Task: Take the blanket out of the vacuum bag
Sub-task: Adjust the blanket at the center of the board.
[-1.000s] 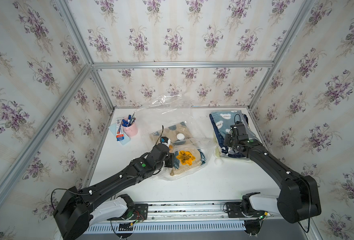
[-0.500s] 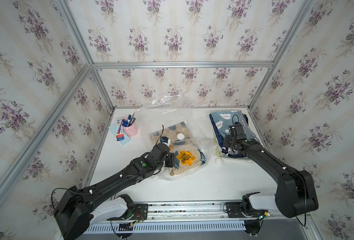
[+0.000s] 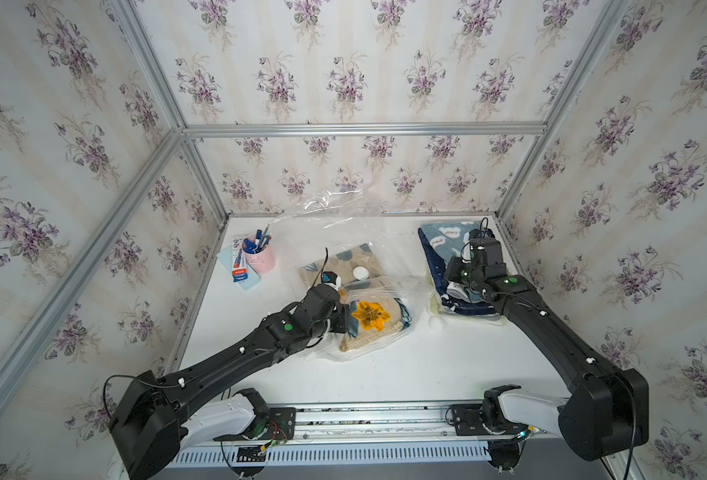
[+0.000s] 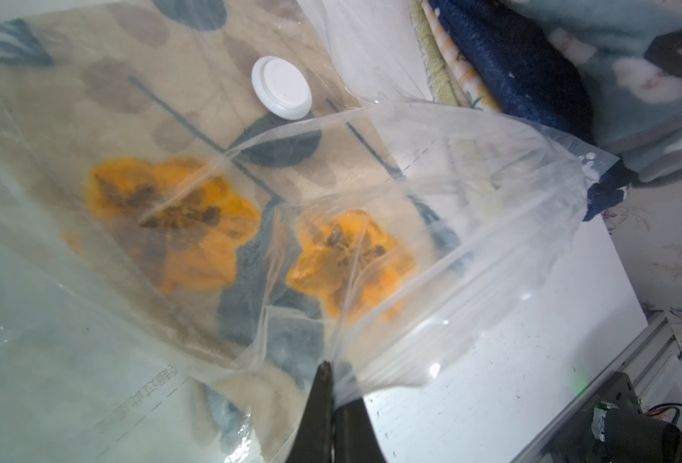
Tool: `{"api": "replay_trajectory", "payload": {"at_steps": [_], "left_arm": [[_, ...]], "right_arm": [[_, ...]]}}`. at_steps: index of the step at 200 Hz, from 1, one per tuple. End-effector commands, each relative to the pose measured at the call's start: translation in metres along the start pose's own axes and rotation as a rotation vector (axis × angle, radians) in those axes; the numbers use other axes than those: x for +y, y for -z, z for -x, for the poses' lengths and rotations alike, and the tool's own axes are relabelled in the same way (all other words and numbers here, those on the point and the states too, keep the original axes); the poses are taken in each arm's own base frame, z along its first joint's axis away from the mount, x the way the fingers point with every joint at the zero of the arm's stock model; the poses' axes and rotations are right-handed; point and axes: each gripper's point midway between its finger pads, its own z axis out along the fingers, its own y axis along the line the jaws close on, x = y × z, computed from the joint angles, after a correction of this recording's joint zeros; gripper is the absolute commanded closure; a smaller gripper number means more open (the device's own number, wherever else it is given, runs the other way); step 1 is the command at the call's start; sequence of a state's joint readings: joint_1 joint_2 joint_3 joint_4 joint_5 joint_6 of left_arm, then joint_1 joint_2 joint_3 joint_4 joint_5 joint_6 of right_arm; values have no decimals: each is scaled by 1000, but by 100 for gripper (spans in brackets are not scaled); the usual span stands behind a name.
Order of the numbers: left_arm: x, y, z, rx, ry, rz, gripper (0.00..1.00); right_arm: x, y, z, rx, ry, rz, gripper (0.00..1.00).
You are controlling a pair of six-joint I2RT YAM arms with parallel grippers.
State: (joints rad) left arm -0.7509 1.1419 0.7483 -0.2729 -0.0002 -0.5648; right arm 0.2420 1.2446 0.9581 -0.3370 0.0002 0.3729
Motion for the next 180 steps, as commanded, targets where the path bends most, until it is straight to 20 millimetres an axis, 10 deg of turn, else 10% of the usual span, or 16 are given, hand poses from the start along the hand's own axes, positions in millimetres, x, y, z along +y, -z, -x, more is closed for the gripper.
{"api": "replay_trajectory", "payload": {"at_steps": [1, 14, 57, 102, 149, 180], "left_arm": [[-5, 0, 2, 5, -13, -15, 100], [-7, -1, 1, 17, -13, -24, 100], [-6, -5, -2, 23, -8, -26, 100], [-10, -5, 0, 19, 2, -43, 100], [-7, -4, -8, 40, -3, -42, 100], [0, -4, -14, 46, -8, -24, 100]], "right_arm": [[14, -5, -14, 79, -27, 82, 75], [14, -8, -25, 123, -31, 91, 59], [13, 20, -9, 40, -51, 113, 50], [-41, 27, 27, -97, -188, 3, 52], [-122, -2, -10, -79, -410, -69, 54], [-130, -15, -32, -41, -471, -40, 54]]}}
